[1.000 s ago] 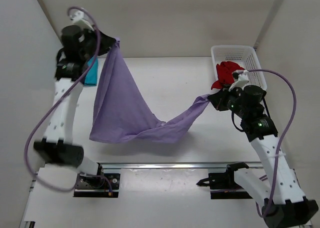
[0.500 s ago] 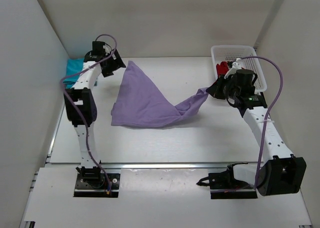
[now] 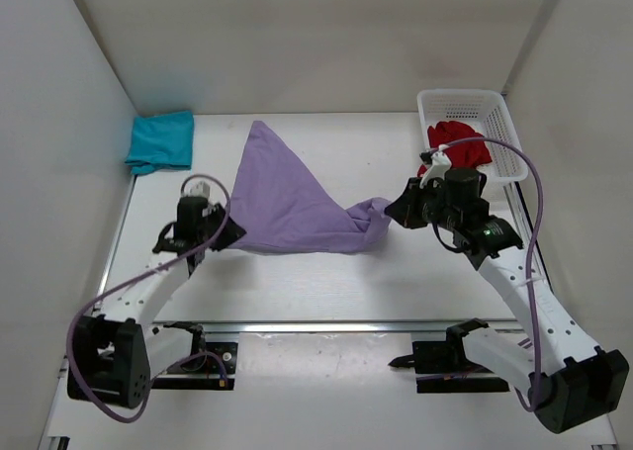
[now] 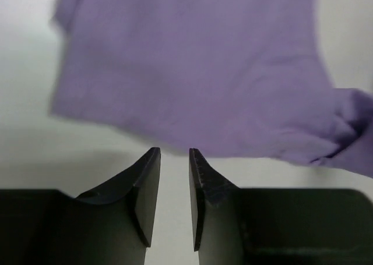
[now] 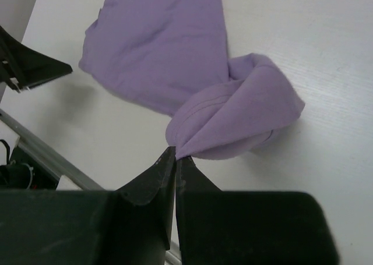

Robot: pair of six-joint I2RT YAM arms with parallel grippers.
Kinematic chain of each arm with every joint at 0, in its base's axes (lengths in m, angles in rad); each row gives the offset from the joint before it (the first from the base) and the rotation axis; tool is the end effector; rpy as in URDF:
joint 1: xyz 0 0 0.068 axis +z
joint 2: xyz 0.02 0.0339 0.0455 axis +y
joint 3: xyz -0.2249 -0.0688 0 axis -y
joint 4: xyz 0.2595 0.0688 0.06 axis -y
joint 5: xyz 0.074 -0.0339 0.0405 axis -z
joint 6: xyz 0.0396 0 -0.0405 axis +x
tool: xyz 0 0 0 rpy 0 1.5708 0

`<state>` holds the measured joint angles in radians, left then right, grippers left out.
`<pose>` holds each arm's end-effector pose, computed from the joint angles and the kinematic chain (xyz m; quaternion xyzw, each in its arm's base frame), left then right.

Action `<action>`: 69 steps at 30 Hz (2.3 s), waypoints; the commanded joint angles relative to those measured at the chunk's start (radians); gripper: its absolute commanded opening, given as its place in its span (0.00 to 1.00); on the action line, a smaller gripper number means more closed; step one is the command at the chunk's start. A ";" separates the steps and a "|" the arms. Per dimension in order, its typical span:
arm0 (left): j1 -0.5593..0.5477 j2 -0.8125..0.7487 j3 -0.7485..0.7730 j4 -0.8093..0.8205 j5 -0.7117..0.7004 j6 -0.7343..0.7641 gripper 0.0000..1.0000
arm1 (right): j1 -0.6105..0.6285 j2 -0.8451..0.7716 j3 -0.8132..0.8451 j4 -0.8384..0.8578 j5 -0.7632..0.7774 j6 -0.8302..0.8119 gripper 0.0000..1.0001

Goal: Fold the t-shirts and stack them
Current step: Flatten out the tshirt

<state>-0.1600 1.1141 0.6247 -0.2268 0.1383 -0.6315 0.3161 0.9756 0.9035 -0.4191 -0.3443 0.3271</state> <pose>0.2592 -0.0474 0.1720 -0.1842 0.8895 -0.2174 0.3572 0.2384 0.0920 0.2884 -0.0834 0.8456 0.2995 0.4340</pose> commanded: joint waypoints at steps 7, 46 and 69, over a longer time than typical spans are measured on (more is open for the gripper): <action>0.160 -0.201 -0.316 0.112 -0.092 -0.206 0.55 | 0.038 -0.071 -0.106 0.069 -0.029 0.027 0.00; 0.070 -0.032 -0.012 0.135 -0.218 -0.105 0.00 | -0.003 -0.092 -0.088 0.060 -0.021 0.026 0.00; 0.264 -0.031 0.892 -0.209 0.069 0.016 0.00 | -0.061 0.451 1.127 -0.353 0.122 -0.103 0.00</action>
<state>0.1081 1.0130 1.6398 -0.4023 0.2436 -0.6430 0.3668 1.2629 2.1628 -0.7692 -0.0059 0.2111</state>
